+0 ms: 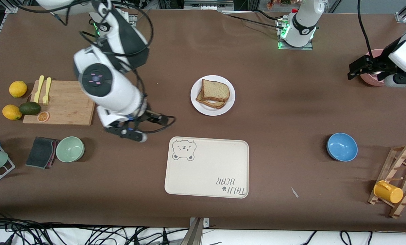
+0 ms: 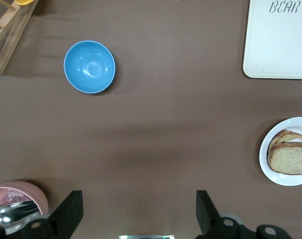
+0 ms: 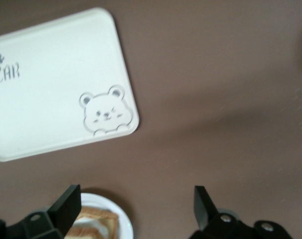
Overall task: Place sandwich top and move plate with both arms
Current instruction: 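Withdraw the right gripper while the left gripper reaches toward the plate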
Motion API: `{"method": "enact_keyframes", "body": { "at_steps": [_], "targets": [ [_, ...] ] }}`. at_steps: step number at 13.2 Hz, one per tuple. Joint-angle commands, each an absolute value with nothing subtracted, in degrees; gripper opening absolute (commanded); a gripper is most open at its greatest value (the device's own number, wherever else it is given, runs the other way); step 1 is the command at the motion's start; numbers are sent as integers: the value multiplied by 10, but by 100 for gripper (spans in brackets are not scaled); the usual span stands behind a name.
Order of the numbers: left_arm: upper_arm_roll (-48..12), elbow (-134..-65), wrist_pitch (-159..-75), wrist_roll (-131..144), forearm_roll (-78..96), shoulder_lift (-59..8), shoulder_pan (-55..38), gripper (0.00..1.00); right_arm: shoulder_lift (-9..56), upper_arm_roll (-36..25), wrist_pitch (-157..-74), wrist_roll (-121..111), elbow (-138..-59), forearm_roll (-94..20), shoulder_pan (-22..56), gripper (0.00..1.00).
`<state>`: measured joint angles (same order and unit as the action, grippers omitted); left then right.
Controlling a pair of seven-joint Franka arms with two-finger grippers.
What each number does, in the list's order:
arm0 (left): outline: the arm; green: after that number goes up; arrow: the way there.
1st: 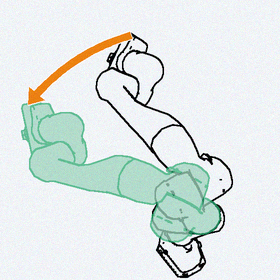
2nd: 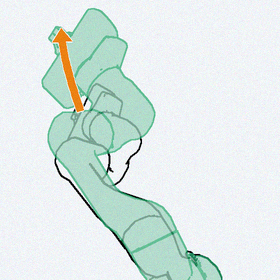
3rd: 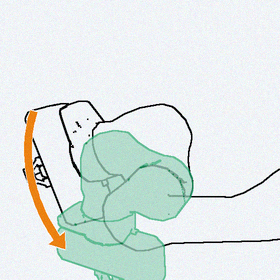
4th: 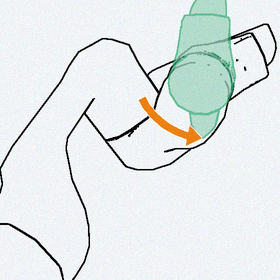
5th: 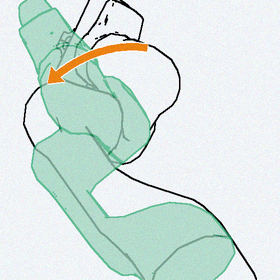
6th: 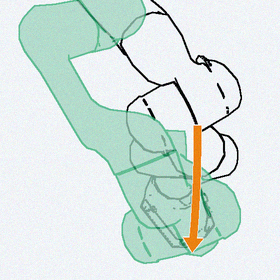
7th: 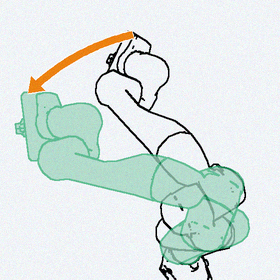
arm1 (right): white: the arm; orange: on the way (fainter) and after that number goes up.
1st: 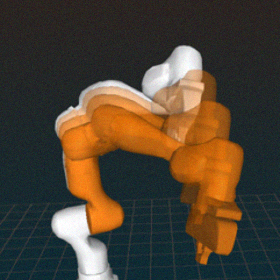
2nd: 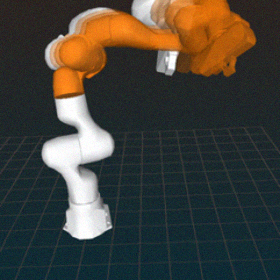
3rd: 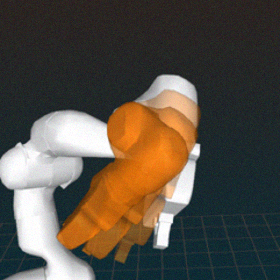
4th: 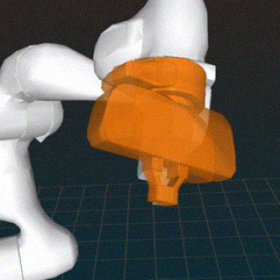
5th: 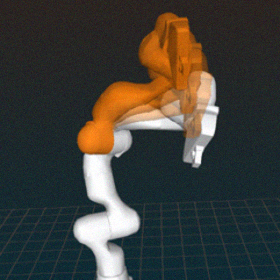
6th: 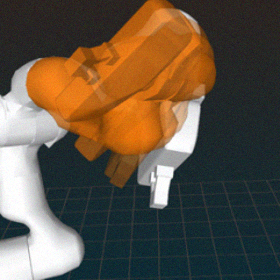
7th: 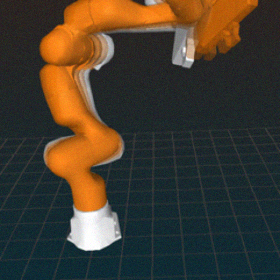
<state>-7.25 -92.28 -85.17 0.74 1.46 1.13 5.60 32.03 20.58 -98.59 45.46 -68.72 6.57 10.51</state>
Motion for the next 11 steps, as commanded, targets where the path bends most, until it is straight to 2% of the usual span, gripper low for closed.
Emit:
{"method": "enact_keyframes", "body": {
  "at_steps": [1,3,5,9,11],
  "targets": [
    [-75,-914,-842,2,30,10,55,100,282,185,-976,400,-699,59,100,100],
    [-75,-914,-846,2,29,-7,54,100,230,147,-987,363,-749,64,101,100],
    [-75,-914,-846,3,30,-10,61,100,182,82,-1010,262,-796,28,102,100],
    [-74,-913,-845,3,29,-11,61,100,96,-5,-967,191,-877,-26,102,100],
    [-82,-911,-846,3,27,-61,45,100,71,-36,-920,165,-883,-26,101,100]
  ]
}}
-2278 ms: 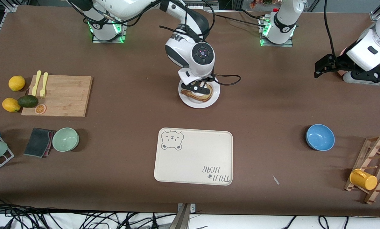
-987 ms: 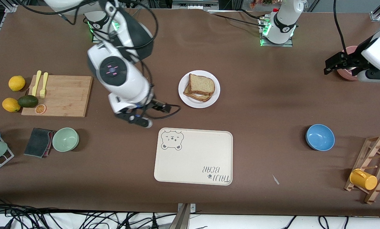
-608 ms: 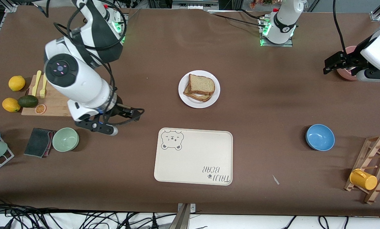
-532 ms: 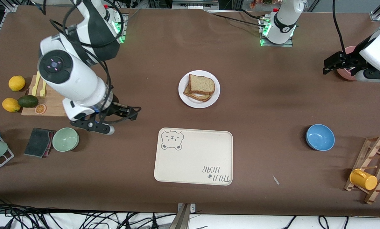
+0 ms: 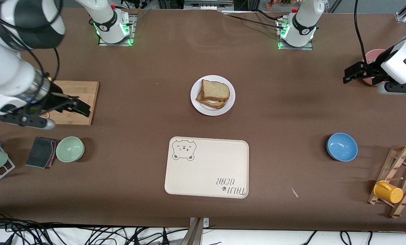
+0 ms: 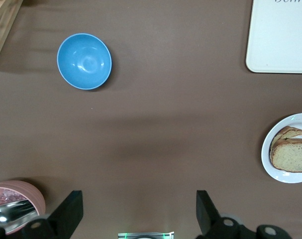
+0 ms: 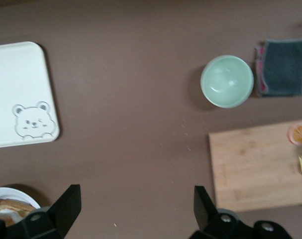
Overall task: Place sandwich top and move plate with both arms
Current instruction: 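Withdraw the right gripper while the left gripper reaches toward the plate, then lower the left gripper to the white plate rim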
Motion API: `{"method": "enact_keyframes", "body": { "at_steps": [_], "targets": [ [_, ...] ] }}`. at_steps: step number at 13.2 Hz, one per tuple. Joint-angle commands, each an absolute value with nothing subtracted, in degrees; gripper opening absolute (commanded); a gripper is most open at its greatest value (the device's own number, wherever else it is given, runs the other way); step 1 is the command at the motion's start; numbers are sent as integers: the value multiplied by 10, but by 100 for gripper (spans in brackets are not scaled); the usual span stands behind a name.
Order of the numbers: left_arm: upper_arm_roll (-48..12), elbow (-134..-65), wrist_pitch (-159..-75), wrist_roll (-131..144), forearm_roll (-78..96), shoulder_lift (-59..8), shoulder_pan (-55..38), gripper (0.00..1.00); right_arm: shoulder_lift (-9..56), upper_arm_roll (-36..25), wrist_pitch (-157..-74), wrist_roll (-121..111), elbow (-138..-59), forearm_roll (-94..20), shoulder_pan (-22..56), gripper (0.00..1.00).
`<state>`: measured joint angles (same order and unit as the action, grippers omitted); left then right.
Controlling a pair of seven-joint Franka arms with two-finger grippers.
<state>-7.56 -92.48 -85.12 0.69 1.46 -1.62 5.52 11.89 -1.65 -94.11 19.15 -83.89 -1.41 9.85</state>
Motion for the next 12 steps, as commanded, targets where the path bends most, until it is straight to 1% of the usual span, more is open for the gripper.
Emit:
{"method": "enact_keyframes", "body": {
  "at_steps": [1,2,3,4,6,8,12],
  "targets": [
    [-90,-904,-846,9,29,-84,30,100,61,-38,-912,122,-893,-25,100,100],
    [-92,-897,-846,12,29,-104,10,100,42,-40,-911,91,-913,-25,99,100],
    [-93,-881,-846,12,31,-128,-10,100,11,-49,-916,72,-940,-25,98,100],
    [-94,-868,-846,13,41,-141,-27,100,-9,-59,-920,56,-952,-25,98,100],
    [-94,-866,-848,10,105,-171,-39,100,-13,-69,-925,49,-950,-25,95,100],
    [-93,-872,-880,-5,230,-204,-21,100,-31,-82,-925,54,-953,-26,94,100],
    [-96,-884,-882,-71,358,-261,-25,100,-37,-68,-914,61,-952,20,94,100]
  ]
}}
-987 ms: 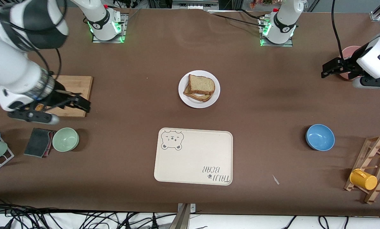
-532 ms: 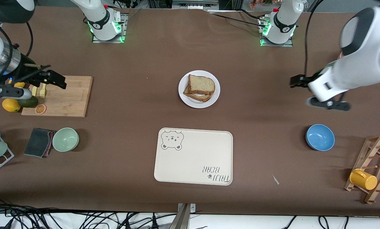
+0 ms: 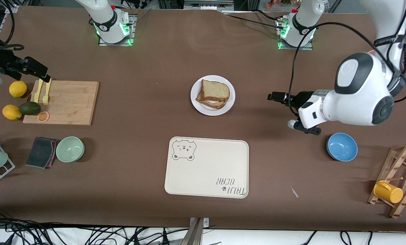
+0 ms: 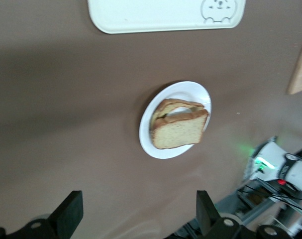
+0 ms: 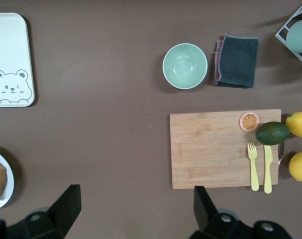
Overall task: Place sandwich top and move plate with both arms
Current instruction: 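Lower the left gripper to the white plate rim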
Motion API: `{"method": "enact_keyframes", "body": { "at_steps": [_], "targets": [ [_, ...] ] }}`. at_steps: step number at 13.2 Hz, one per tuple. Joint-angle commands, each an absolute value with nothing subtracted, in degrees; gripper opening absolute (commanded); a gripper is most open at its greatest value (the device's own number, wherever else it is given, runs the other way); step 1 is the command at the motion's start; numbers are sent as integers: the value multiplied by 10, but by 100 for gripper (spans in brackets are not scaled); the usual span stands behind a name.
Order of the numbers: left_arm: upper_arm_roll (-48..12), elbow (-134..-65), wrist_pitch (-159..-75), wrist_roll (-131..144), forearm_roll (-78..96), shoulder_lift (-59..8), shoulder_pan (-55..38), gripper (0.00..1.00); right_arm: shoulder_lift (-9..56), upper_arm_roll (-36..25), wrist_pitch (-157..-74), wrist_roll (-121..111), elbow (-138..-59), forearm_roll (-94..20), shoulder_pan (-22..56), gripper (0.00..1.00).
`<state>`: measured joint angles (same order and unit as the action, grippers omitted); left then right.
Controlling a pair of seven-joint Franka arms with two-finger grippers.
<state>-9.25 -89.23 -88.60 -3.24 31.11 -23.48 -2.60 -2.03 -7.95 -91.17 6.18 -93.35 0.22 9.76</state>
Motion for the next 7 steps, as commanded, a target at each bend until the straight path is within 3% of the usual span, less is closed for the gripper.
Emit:
{"method": "enact_keyframes", "body": {
  "at_steps": [1,5,7],
  "targets": [
    [-96,-906,-882,-123,382,-267,-22,100,-40,-69,-911,63,-953,21,94,100],
    [-95,-998,-895,-273,466,-298,-17,100,-40,-70,-925,63,-953,17,95,100],
    [-97,-1047,-948,-304,477,-297,-25,99,-40,-69,-921,64,-954,3,96,100]
  ]
}}
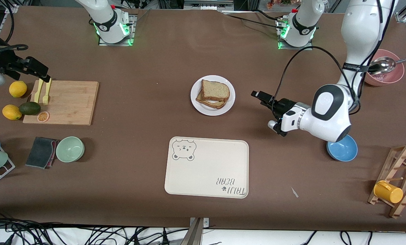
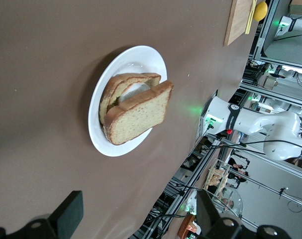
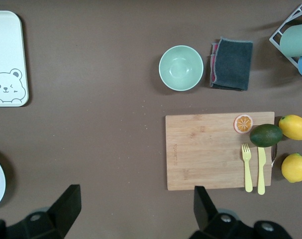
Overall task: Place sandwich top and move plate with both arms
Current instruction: 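Lower the left gripper to the white plate rim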
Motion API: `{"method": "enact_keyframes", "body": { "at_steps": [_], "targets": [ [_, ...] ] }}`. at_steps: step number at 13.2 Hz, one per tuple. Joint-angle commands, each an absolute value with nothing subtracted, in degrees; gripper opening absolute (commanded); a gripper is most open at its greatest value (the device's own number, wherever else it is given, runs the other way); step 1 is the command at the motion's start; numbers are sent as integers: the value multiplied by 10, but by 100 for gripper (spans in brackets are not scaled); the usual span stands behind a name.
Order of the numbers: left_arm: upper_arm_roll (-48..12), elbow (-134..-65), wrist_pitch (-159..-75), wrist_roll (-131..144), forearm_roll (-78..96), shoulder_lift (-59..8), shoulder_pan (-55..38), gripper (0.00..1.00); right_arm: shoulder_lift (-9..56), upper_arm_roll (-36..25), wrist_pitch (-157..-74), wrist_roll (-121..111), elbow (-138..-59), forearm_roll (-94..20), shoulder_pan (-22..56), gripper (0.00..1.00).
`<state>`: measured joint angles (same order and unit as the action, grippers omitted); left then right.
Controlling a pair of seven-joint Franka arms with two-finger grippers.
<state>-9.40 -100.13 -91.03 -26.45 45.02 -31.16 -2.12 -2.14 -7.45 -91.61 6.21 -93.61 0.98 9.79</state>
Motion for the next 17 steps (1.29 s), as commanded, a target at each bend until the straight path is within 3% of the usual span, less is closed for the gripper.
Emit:
{"method": "enact_keyframes", "body": {
  "at_steps": [1,4,9,13,15,16,17],
  "targets": [
    [-97,-1076,-980,-344,512,-299,-25,99,-41,-69,-918,64,-954,-5,96,100],
    [-97,-1098,-1022,-424,574,-330,-40,98,-41,-69,-917,65,-954,-10,97,100],
    [-97,-1099,-1075,-494,627,-381,-75,74,-38,-68,-916,64,-954,-9,100,100],
    [-97,-1098,-1105,-498,628,-394,-93,72,-33,-68,-914,60,-947,-5,105,100],
    [-97,-1098,-1114,-498,635,-401,-100,66,-31,-69,-915,62,-946,-3,105,100],
    [-97,-1096,-1115,-516,636,-405,-101,56,-30,-69,-915,62,-944,-3,105,100],
    [-97,-1096,-1115,-543,651,-415,-101,54,-25,-69,-915,62,-941,-4,105,100]
  ]
}}
